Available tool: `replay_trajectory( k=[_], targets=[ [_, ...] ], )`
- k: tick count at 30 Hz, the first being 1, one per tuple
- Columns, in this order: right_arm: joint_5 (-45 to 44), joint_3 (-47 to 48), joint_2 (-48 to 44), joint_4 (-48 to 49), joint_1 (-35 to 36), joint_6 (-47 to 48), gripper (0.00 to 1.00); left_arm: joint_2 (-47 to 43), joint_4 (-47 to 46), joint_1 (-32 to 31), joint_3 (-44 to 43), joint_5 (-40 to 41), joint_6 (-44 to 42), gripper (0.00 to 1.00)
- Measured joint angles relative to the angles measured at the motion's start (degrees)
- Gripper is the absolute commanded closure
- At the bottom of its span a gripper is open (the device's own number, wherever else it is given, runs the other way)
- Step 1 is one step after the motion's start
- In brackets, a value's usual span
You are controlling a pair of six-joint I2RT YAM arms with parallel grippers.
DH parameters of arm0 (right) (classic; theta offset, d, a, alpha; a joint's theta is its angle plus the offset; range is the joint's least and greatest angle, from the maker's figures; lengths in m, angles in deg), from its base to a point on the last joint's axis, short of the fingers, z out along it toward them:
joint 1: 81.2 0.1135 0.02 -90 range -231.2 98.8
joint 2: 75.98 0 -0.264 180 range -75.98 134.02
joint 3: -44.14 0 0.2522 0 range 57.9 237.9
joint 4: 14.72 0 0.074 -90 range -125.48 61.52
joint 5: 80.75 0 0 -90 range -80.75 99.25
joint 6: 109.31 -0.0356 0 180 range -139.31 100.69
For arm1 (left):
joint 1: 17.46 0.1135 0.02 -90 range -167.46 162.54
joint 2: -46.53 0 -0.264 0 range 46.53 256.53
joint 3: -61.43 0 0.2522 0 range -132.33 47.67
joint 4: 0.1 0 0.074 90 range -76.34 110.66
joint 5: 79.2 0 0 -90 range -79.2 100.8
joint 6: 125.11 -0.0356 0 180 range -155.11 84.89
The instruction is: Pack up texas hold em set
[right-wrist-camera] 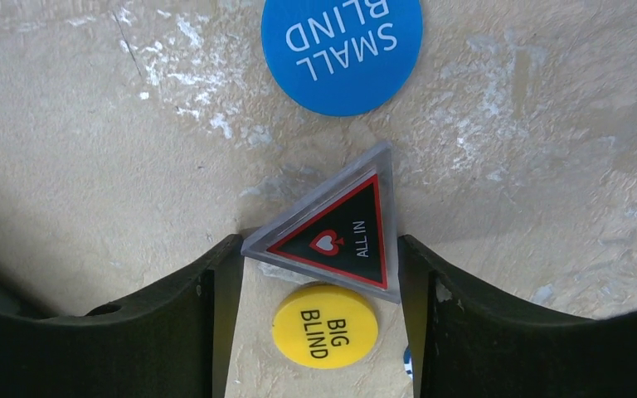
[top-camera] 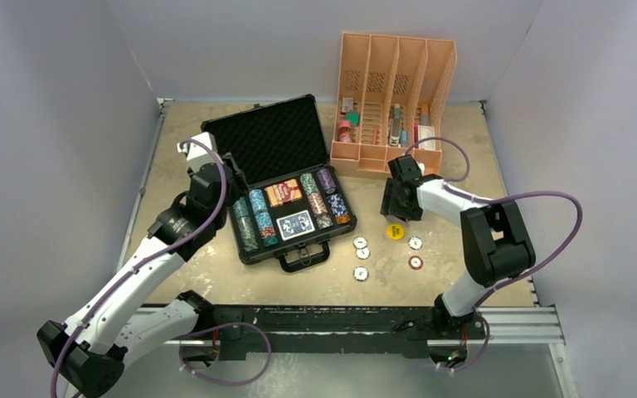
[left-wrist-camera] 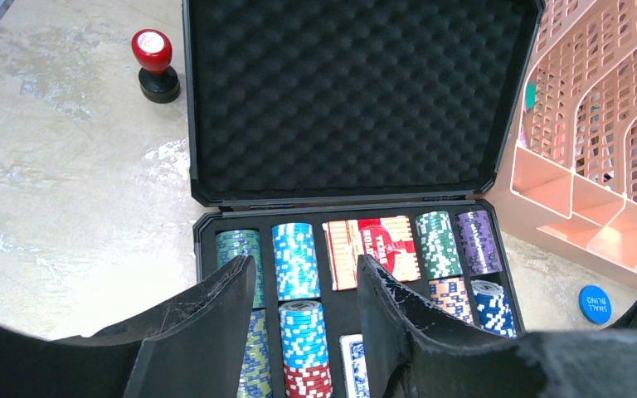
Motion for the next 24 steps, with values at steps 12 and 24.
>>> replay_trajectory(
  k=[12, 24],
  targets=[
    [-0.79, 0.39, -3.26, 0.98, 1.42, 0.52, 0.43, 0.0, 0.0, 0.0, 0.0, 0.02, 0.02, 0.52],
    [1.07, 10.67, -10.47, 3.19, 15.02, 1.7, 0.42, -2.4, -0.17, 0.0, -0.04, 2.1, 1.07, 0.5]
  ],
)
